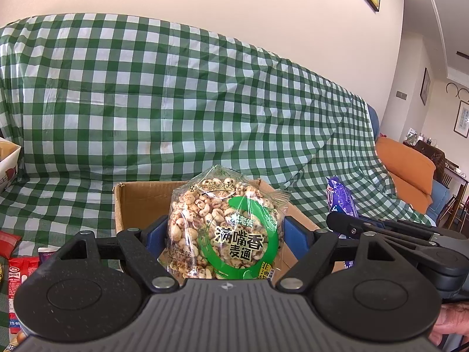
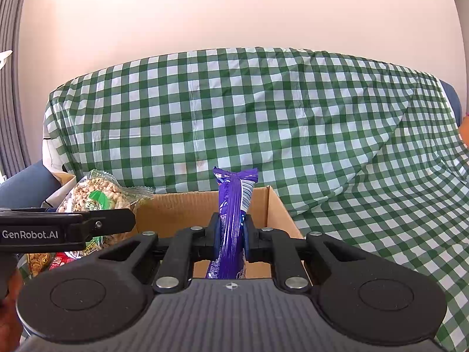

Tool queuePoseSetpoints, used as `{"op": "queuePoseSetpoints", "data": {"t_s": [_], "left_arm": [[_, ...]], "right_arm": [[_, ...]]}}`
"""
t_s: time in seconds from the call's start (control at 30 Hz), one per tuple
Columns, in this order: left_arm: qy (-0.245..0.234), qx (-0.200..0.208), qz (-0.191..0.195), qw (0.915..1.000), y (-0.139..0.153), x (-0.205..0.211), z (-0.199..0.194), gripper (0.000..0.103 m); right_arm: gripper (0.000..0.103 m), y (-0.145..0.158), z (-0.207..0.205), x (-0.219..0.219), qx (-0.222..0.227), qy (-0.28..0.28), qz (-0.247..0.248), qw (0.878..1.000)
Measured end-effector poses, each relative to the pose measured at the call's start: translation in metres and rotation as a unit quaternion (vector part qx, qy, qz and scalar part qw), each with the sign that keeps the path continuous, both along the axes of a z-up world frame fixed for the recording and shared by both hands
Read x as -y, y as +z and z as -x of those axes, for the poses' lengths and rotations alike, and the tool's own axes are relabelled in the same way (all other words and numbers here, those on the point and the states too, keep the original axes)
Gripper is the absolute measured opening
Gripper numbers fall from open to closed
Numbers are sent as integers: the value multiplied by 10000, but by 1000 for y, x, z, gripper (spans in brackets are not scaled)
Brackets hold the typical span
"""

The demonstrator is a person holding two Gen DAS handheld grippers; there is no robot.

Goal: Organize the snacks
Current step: 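Open the left gripper over the box while the right releases the purple bar inside, then grasp the cracker bag with the left gripper while the right grasps the purple-pink bar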

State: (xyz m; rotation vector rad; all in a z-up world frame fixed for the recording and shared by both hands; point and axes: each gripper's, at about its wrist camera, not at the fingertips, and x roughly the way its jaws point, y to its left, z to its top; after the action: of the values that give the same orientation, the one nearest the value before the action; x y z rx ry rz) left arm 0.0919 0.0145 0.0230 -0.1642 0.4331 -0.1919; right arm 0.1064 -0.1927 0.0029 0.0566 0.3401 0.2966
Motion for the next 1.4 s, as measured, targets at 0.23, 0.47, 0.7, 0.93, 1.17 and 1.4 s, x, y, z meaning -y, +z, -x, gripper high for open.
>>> {"op": "queuePoseSetpoints", "data": {"t_s": [0.23, 0.47, 0.7, 0.93, 1.17, 1.4], "left_arm": [[13, 1, 7, 10000, 0, 1, 0, 85], [-10, 10, 39, 10000, 1, 1, 1, 85], [-120, 80, 202, 9997, 5, 1, 3, 95], [28, 118, 173, 9998, 8, -6, 6, 95], [151, 141, 104, 9997, 13, -31, 20, 83], [740, -126, -149, 9971, 14, -79, 37, 60]], "right_arm": [[15, 0, 0, 0, 29, 30, 27, 10000], [15, 0, 0, 1, 55, 45, 54, 10000], [65, -1, -2, -2, 3, 3, 140, 9999], [66, -1, -5, -7, -53, -21, 94, 9999], [66, 0, 5, -36, 13, 148, 122, 9998], [64, 2, 21, -83, 68, 525, 52, 9986]]}}
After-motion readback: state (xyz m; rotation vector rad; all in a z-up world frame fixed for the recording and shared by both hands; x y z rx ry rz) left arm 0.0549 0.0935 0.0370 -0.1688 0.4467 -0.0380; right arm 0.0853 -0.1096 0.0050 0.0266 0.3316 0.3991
